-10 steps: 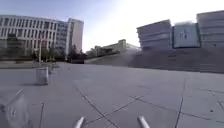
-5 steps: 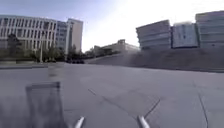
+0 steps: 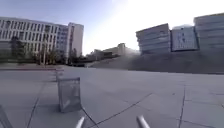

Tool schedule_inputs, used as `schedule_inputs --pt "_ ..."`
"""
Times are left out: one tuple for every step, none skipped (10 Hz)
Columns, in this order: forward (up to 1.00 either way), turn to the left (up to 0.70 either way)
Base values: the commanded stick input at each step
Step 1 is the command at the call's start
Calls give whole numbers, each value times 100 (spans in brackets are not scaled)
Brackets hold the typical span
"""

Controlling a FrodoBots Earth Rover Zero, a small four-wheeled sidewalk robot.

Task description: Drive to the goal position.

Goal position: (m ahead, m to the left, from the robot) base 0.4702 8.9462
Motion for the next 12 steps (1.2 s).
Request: schedule_inputs --pt "100 -27" --pt "100 -27" --pt "100 -27" --pt "100 -27" --pt "100 -27" --pt "100 -27" --pt "100 -27" --pt "100 -27" --pt "100 -27" --pt "100 -27" --pt "100 -27" --pt "100 -27"
